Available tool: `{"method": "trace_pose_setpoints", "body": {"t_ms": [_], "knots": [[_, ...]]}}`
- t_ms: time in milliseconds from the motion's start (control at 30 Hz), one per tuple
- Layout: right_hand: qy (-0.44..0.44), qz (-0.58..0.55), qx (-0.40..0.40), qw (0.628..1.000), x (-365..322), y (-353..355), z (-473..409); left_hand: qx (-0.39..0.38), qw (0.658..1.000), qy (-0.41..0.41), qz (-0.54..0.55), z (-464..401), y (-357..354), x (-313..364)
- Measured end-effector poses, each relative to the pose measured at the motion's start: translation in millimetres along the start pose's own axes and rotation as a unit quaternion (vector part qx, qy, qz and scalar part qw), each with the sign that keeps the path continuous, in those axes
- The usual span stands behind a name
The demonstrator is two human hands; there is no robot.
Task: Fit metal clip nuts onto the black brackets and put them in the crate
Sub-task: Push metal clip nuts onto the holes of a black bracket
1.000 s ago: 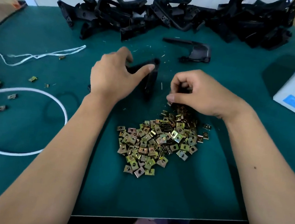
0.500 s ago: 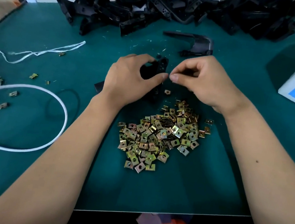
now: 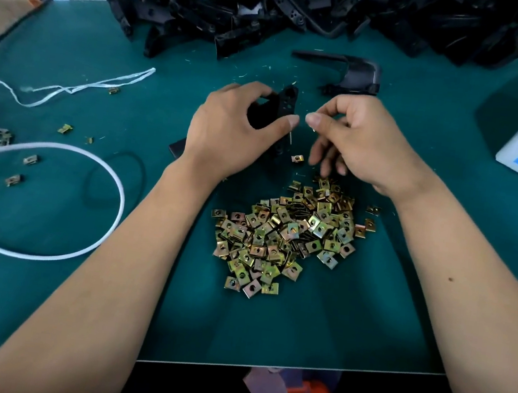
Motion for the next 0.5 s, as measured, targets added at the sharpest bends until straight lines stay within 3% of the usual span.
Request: {"method": "trace_pose_setpoints", "body": {"t_ms": [167,500], "knots": [[0.038,0.062,0.002,0.997,-4,-3,1,-0.005,1.000,-0.003,-0.006,0,0,0],[0.038,-0.001,0.071,0.997,-5,10,1,-0.007,1.000,-0.018,-0.009,0,-3,-2]]}}
Point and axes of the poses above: each hand's wrist, its own z-axis away from the middle knuckle, its own y-axis out of the back of the hand, x = y × z, the point moved 7 cm from there along -z, towards the middle knuckle, and after that the axes turned 11 degrees about x, right-handed, at the moved point
